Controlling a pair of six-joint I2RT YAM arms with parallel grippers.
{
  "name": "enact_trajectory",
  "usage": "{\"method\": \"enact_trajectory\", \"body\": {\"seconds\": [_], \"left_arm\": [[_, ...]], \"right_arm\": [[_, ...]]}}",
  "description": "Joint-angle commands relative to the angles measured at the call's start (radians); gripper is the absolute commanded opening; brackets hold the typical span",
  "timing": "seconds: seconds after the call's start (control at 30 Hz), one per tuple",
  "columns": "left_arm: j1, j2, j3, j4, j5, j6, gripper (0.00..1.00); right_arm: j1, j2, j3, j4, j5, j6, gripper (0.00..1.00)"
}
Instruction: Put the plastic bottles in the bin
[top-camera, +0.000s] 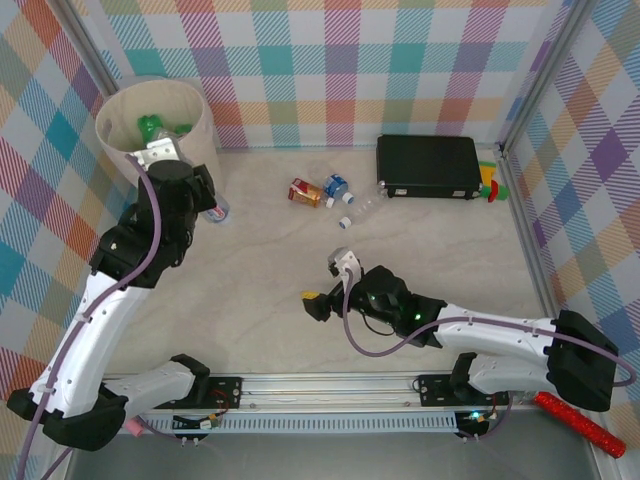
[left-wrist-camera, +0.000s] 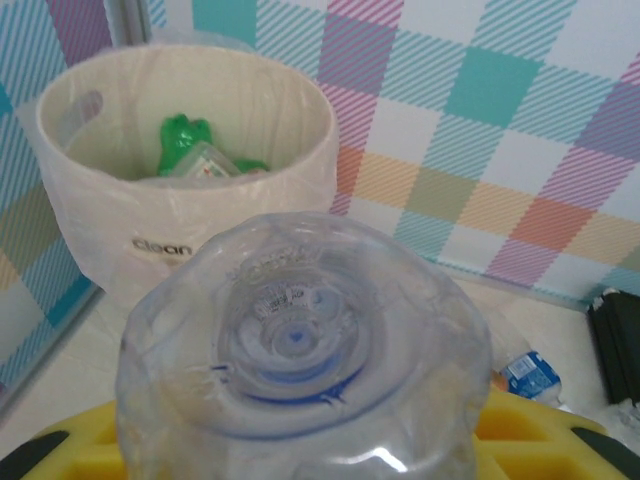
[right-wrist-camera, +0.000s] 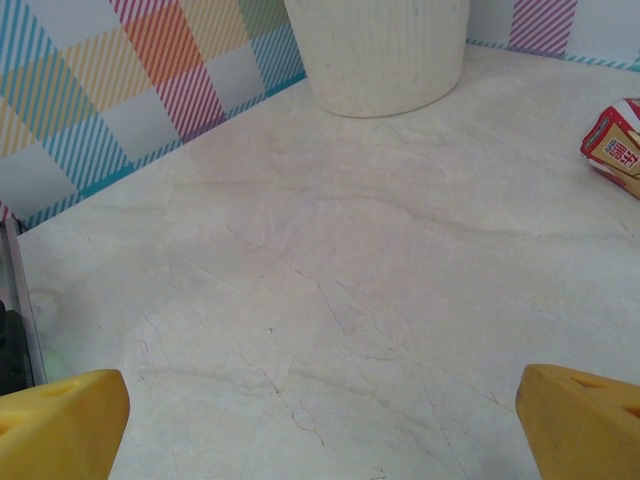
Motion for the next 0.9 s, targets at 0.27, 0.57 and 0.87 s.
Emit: {"method": "enact_trajectory", "body": {"seconds": [0.27,0.57,0.87], "left_arm": [[0.172,0.104,0.175,0.040,-0.002,0.056,0.44],[0.322,0.307,0.360,0.158,-0.015,0.038,0.45],[0.430,0.469,0.434,0.379,-0.047,-0.037,0.44]], "right_arm": [[0.008,-0.023,-0.018,0.033,0.013,0.013,0.99],[0.006,-0.027,-0.018,0.032,0.018,0.011,0.99],[0.007,0.014,-0.014,0.042,-0.001,0.020,0.99]]}}
